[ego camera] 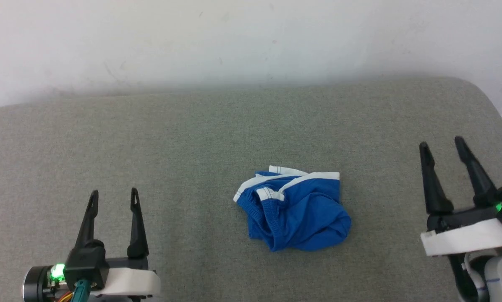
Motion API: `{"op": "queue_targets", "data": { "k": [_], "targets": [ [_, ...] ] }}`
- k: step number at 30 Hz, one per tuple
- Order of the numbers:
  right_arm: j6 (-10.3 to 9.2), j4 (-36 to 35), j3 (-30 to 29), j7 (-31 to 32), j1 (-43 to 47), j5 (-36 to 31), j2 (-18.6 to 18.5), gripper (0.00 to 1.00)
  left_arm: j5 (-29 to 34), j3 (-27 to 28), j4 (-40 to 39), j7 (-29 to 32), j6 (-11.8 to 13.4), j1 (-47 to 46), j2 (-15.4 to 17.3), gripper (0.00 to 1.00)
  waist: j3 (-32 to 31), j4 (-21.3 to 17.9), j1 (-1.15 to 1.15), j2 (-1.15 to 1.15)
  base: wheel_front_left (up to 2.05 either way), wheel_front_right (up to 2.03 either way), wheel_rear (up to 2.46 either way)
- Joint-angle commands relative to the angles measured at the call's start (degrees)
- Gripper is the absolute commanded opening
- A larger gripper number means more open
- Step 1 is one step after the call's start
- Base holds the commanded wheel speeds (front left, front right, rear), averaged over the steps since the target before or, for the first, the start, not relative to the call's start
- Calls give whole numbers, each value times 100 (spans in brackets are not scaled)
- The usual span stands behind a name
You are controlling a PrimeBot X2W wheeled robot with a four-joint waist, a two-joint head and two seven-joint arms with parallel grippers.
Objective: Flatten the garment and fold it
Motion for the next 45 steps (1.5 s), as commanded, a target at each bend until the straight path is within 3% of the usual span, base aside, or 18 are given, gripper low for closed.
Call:
{"op": "queue_targets", "data": {
  "k": [1,6,9,16,21,27,34,41,42,43,44,45],
  "targets": [
    [-11,-74,3,-24,-143,-21,-60,100,0,8,25,-27,-45,-9,6,100,3,16,0,0,0,0,0],
    [-11,-83,412,794,-954,283,-541,100,50,2,69,-27,-18,-65,20,100,30,126,0,0,0,0,0],
    [-11,61,949,1900,-1457,705,-941,100,48,4,65,-27,-3,-98,24,100,49,233,0,0,0,0,0],
    [-11,506,2409,4770,-2357,2492,-1938,100,10,22,13,-27,16,-102,9,100,149,476,0,0,0,0,0],
    [-11,801,2992,5952,-2672,3464,-2338,100,-9,-15,-22,-27,14,-190,-34,100,347,650,0,0,0,0,0],
    [-11,1506,3096,6377,-2773,4162,-2116,100,-25,-78,-38,-27,3,-382,-90,100,673,872,0,0,0,0,0],
    [-11,2273,3206,5924,-2748,4214,-1668,100,-37,-114,-31,-27,-18,-624,-138,100,1026,1090,0,0,0,0,0],
    [-11,2523,4002,5584,-2516,4011,-1615,100,-30,-107,20,-27,-12,-710,-168,100,1088,1114,0,0,0,0,0],
    [-11,2502,4076,5473,-2534,4008,-1620,95,-28,-96,25,-27,-9,-704,-170,100,1071,1091,0,0,0,0,0],
    [-11,2481,4122,5319,-2573,3997,-1637,20,-25,-84,32,-27,-7,-694,-171,100,1050,1065,0,0,0,0,0],
    [-11,2466,4172,5206,-2610,4010,-1659,0,-21,-74,42,-27,-9,-684,-171,100,1018,1033,0,0,0,0,0],
    [-11,2432,4240,5107,-2662,3998,-1706,0,-15,-65,54,-27,-12,-672,-170,100,981,999,0,0,0,0,0]
  ]
}}
